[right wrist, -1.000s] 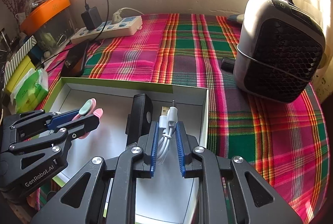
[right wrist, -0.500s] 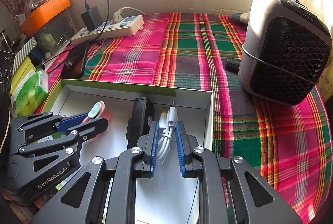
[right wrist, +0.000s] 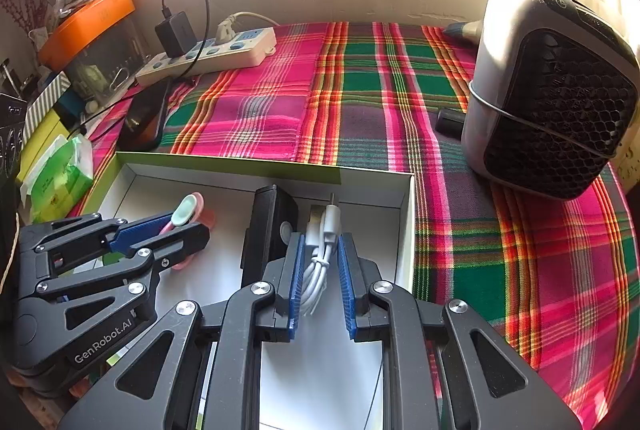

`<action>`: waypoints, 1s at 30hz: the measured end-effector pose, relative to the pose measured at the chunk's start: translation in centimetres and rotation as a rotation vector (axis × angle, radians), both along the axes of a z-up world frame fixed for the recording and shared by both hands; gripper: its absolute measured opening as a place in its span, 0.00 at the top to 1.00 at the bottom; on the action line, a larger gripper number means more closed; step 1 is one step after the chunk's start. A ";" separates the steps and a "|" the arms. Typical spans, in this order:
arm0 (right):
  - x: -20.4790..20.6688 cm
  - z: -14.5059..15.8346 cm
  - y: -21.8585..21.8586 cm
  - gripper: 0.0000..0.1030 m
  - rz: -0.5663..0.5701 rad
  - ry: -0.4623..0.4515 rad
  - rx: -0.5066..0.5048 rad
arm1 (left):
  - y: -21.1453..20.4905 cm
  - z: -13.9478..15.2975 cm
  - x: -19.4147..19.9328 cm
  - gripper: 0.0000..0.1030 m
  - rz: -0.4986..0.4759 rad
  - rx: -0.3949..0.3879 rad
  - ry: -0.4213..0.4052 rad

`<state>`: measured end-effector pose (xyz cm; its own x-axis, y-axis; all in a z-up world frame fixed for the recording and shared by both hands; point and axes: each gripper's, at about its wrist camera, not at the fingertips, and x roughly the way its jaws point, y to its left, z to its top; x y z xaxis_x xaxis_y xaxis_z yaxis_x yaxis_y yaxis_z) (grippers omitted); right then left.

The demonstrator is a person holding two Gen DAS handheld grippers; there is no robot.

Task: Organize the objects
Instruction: 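Lower the holder and cable into the tray and open both grippers, then withdraw both grippers from the tray toward the remaining items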

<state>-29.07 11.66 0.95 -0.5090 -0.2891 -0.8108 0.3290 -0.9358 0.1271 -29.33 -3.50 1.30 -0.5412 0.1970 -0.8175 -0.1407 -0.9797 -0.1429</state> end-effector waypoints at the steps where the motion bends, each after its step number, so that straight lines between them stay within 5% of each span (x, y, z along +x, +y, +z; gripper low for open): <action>1: 0.0 0.0 0.0 0.83 -0.001 0.000 0.000 | 0.0 0.0 0.0 0.77 0.003 0.001 -0.001; 30: 2.5 1.6 0.8 0.76 -0.038 0.045 -0.026 | 0.4 2.4 3.7 0.74 0.016 -0.031 0.059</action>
